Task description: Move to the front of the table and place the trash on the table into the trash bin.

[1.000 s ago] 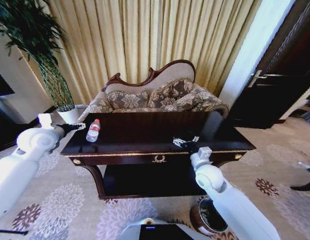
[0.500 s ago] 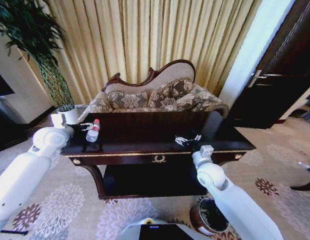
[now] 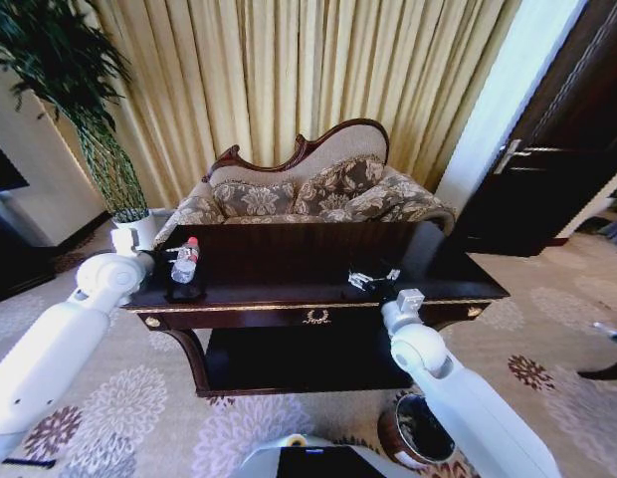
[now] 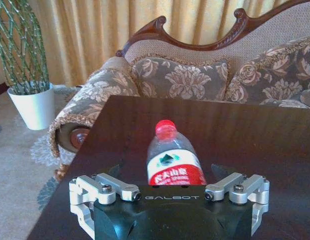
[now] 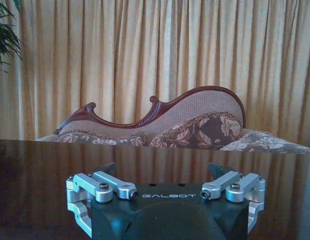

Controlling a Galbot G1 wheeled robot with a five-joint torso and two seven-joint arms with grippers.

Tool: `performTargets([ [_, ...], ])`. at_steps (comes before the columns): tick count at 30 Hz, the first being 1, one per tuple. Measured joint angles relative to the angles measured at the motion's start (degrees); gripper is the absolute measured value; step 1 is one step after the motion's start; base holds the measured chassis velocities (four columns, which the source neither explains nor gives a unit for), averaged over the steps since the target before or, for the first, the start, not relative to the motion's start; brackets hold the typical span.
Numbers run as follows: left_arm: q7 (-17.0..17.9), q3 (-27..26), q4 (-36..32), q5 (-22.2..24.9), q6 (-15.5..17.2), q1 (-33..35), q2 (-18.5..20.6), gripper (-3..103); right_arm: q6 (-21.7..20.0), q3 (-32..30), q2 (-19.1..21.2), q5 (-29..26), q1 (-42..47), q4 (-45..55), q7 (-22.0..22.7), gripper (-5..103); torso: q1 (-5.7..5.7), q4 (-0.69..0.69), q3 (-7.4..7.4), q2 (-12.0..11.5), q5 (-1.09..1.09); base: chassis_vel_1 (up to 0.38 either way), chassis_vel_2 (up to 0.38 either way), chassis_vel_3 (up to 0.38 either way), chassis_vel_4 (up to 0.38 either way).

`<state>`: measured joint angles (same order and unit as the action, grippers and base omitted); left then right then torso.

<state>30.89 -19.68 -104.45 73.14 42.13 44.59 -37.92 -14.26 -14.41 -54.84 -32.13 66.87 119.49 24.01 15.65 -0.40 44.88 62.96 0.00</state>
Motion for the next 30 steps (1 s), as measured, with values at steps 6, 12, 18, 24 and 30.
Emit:
performTargets([
  [6, 0.27, 0.62, -0.26, -0.11, 0.0, -0.14, -0.81, 100, 0.25, -0.14, -0.03, 0.16, 0.12, -0.21, 0.03, 100, 0.0, 0.0, 0.0, 0.0, 0.0, 0.0, 0.0, 0.0, 0.0],
  [12, 1.66, 0.83, -0.97, 0.51, 0.0, 0.04, -1.63, 100, 0.51, -0.17, -0.19, 0.33, 0.17, -0.44, 0.03, 100, 0.0, 0.0, 0.0, 0.0, 0.0, 0.0, 0.0, 0.0, 0.0],
  [18, 2.78, 0.83, -2.06, 1.13, 0.0, 0.88, -2.1, 100, 0.69, -0.1, -0.38, 0.68, 0.17, -0.71, 0.04, 100, 0.0, 0.0, 0.0, 0.0, 0.0, 0.0, 0.0, 0.0, 0.0],
  [24, 3.6, 0.82, -2.82, 1.18, 0.0, 1.88, -2.35, 100, 0.9, -0.05, -0.56, 0.94, 0.18, -1.0, 0.06, 100, 0.0, 0.0, 0.0, 0.0, 0.01, 0.0, 0.0, 0.0, 0.0],
  [30, 3.76, 0.51, -3.1, 1.21, 0.01, 2.88, -2.36, 100, 1.07, 0.02, -0.78, 1.19, 0.18, -1.35, 0.07, 100, 0.0, 0.01, 0.0, 0.0, 0.0, 0.0, 0.0, 0.0, 0.0],
])
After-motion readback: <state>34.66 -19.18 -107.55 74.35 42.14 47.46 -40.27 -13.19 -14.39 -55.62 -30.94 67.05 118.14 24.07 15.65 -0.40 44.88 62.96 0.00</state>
